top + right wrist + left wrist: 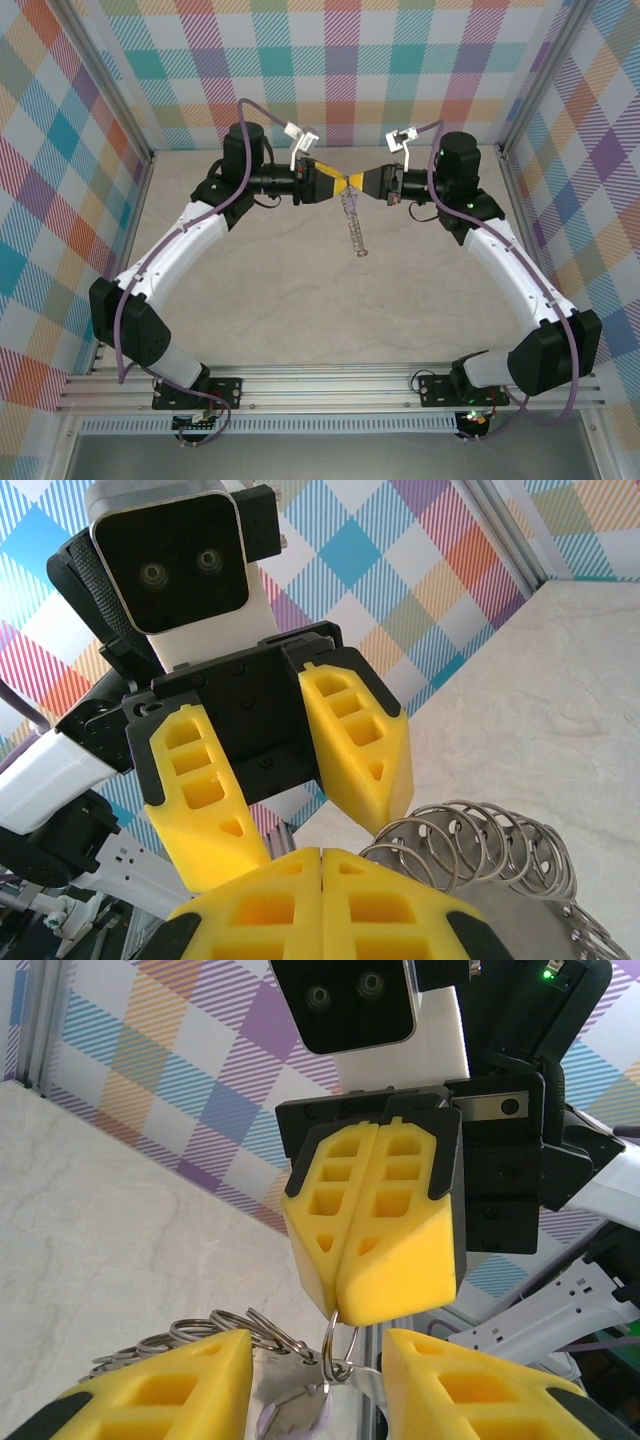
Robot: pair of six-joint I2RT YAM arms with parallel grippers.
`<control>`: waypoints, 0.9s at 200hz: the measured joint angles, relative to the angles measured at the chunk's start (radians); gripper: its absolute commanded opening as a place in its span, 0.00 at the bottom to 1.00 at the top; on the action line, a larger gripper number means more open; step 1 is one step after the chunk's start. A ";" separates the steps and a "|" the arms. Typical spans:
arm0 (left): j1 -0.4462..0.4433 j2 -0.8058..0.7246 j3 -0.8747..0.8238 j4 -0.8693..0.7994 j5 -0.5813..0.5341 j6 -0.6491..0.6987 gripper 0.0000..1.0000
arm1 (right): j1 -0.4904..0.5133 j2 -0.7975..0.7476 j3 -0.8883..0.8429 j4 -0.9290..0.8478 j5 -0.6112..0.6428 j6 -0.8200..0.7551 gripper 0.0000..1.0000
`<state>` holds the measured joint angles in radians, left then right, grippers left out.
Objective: Put the keys on the keyring
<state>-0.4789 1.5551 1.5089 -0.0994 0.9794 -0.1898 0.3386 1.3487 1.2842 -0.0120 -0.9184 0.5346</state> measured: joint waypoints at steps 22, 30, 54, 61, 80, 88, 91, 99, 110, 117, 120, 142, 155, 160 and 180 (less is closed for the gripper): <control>-0.004 0.007 0.000 0.001 0.000 0.000 0.39 | 0.000 0.001 0.000 0.013 0.000 0.003 0.00; -0.005 0.010 0.000 0.000 0.001 -0.001 0.38 | 0.000 0.001 0.000 0.018 0.000 0.003 0.00; -0.011 0.020 0.000 0.008 0.000 -0.008 0.38 | 0.000 0.001 0.000 0.023 0.000 0.007 0.00; -0.012 0.023 0.001 0.014 0.000 -0.010 0.38 | 0.000 0.001 0.000 0.024 -0.001 0.007 0.00; -0.016 0.028 0.001 0.027 0.000 -0.021 0.38 | -0.002 0.001 0.000 0.027 -0.002 0.007 0.00; -0.017 0.028 0.002 0.029 0.000 -0.025 0.38 | -0.004 0.001 0.000 0.027 -0.003 0.007 0.00; -0.017 0.028 0.002 0.030 0.000 -0.026 0.38 | -0.004 0.001 0.000 0.027 -0.003 0.007 0.00; -0.018 0.028 0.003 0.031 0.000 -0.029 0.38 | -0.004 0.001 0.000 0.028 -0.003 0.007 0.00; -0.018 0.028 0.006 0.031 0.000 -0.031 0.38 | -0.004 0.001 0.000 0.033 -0.003 0.007 0.00; -0.018 0.028 0.007 0.032 -0.001 -0.031 0.38 | -0.005 0.001 0.000 0.036 -0.004 0.007 0.00; -0.018 0.028 0.007 0.033 -0.001 -0.031 0.38 | -0.005 0.001 0.000 0.037 -0.004 0.007 0.00; -0.018 0.028 0.007 0.042 0.000 -0.036 0.35 | -0.006 0.001 0.000 0.040 -0.004 0.007 0.00; -0.018 0.028 0.008 0.048 0.000 -0.039 0.35 | -0.006 0.001 0.000 0.042 -0.004 0.007 0.00; -0.019 0.028 0.008 0.049 0.000 -0.041 0.35 | -0.006 0.001 0.000 0.043 -0.004 0.007 0.00; -0.019 0.028 0.008 0.051 0.000 -0.050 0.35 | -0.006 0.001 0.000 0.047 -0.004 0.007 0.00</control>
<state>-0.4980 1.5829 1.5166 -0.0479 0.9794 -0.2401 0.3328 1.3499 1.2842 0.0349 -0.9222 0.5419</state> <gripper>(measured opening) 0.354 0.050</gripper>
